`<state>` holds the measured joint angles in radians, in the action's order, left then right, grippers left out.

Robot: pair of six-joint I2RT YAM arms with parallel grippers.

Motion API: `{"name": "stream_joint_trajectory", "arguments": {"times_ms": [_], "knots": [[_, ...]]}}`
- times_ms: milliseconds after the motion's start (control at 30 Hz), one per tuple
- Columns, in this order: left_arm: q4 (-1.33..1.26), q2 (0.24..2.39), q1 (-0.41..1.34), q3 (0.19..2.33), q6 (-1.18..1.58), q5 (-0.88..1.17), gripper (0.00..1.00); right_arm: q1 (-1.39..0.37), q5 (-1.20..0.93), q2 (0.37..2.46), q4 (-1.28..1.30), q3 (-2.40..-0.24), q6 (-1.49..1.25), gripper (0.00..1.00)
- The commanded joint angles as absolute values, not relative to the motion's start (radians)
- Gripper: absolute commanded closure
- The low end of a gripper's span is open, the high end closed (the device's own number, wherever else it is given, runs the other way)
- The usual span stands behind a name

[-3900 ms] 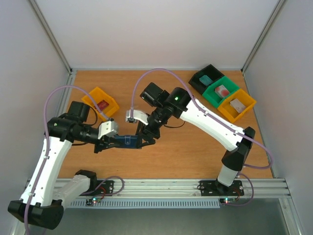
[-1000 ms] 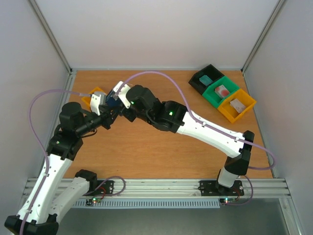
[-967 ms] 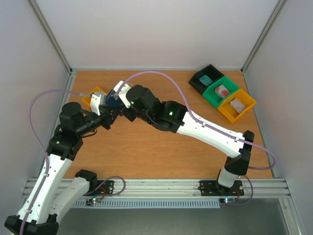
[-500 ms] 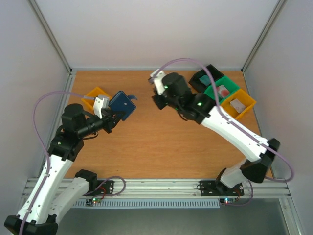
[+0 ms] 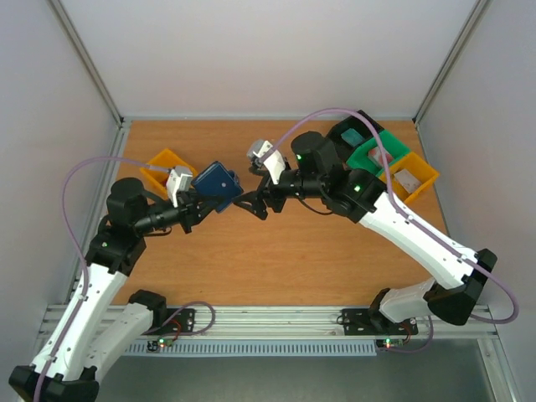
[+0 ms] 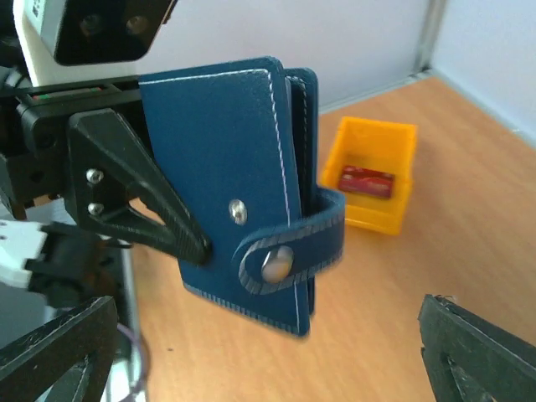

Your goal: Take the credit cards out of the card holder

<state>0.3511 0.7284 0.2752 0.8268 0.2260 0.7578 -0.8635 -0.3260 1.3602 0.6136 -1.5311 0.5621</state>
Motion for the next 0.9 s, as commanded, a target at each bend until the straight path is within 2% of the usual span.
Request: {"name": "stream_joint_trajectory", "arguments": {"times_ms": [0,100,267,400,667,767,867], "knots": [[0.154,0.718,0.275,0.795,0.197,1.019,1.0,-0.855,-0.533,1.396,0.514,-1.53,0.471,0.02],[0.149,0.722,0.275,0.8,0.201,1.117,1.0,-0.798,-0.597,1.396,0.513,-1.533,0.437,0.03],[0.248,0.716,0.275,0.8,0.037,1.251,1.0,-0.737,-0.727,1.327,0.474,-1.466,0.433,0.14],[0.206,0.718,0.275,0.782,0.003,1.329,1.0,-0.736,-0.819,1.322,0.537,-1.463,0.476,0.21],[0.195,0.727,0.275,0.789,-0.03,1.333,1.0,-0.739,-0.779,1.333,0.565,-1.457,0.471,0.38],[0.196,0.727,0.276,0.788,-0.03,1.317,1.0,-0.759,-0.772,1.355,0.587,-1.464,0.489,0.39],[0.201,0.734,0.275,0.788,-0.017,1.278,1.0,-0.797,-0.812,1.374,0.636,-1.482,0.546,0.35]]}}
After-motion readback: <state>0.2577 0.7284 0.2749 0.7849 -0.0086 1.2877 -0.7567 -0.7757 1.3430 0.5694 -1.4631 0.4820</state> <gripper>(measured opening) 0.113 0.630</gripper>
